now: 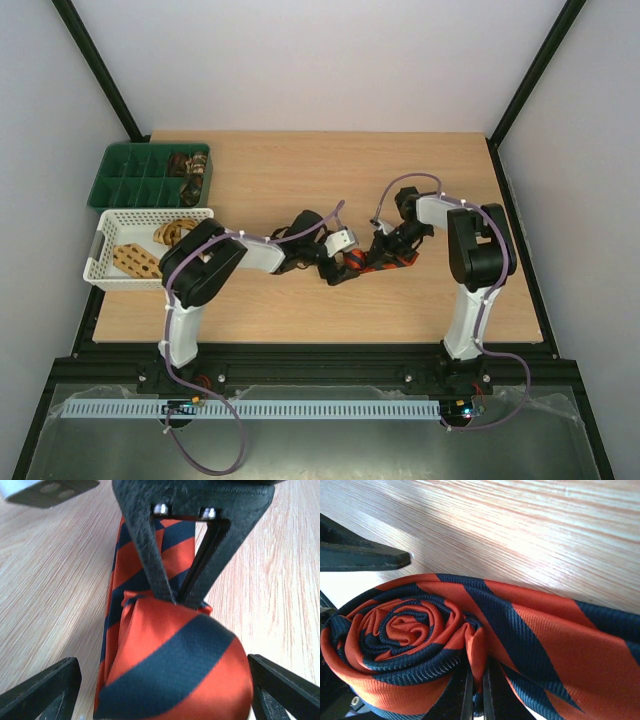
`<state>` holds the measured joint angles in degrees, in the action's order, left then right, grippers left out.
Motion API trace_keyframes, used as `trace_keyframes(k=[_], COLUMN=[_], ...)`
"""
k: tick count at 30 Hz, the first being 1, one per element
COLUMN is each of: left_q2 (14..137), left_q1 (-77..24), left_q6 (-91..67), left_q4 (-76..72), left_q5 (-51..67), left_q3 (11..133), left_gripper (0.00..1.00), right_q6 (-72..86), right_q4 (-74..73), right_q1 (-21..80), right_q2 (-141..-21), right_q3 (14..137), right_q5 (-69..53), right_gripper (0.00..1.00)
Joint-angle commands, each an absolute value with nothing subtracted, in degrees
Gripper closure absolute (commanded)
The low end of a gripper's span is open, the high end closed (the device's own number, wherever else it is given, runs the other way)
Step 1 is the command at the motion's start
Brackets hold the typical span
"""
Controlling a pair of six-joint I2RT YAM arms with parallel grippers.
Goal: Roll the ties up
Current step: Roll the tie at the center of the board.
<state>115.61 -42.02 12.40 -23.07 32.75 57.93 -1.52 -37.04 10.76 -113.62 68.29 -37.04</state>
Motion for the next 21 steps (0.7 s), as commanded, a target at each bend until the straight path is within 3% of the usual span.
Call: trace_keyframes(k=[1,8,15,16,19,21], left_q2=[119.0,122.0,120.8,120.4,119.2,118.4], left_q1=[-43.4,-44.6,-44.4,-44.2,-43.3,-42.6], left_q6=[14.3,24.4,28.9,28.7,27.3,26.7], left_q4=[-27.0,-22.2,-16.4,-16.1,-15.2,-14.9], left_q5=[32.2,32.5,33.7,34.3,36.1,37.0], left_q3=[60.9,65.5,64.5,63.7,61.9,60.5], left_gripper=[0.09,0.21,0.61,0.64,0.71,0.73], right_q6=[-2.3,-4.0,-4.6,-5.1,-6.4,-6.3], right_q4=[-36.9,-38.9,-40.4,-40.9,-41.9,-41.9], right_q1=[10.9,10.9,10.6,10.5,9.8,9.6], right_q2=[-120.0,-120.9,-120.2,-119.4,-114.1,-110.7], right_q3=[68.2,68.6,70.1,70.5,70.8,70.8], right_q5=[-23.0,-23.7,-27.1,-29.0,-35.5,-39.7], right_gripper=[0.99,0.99,0.99,0.96,0.76,0.70])
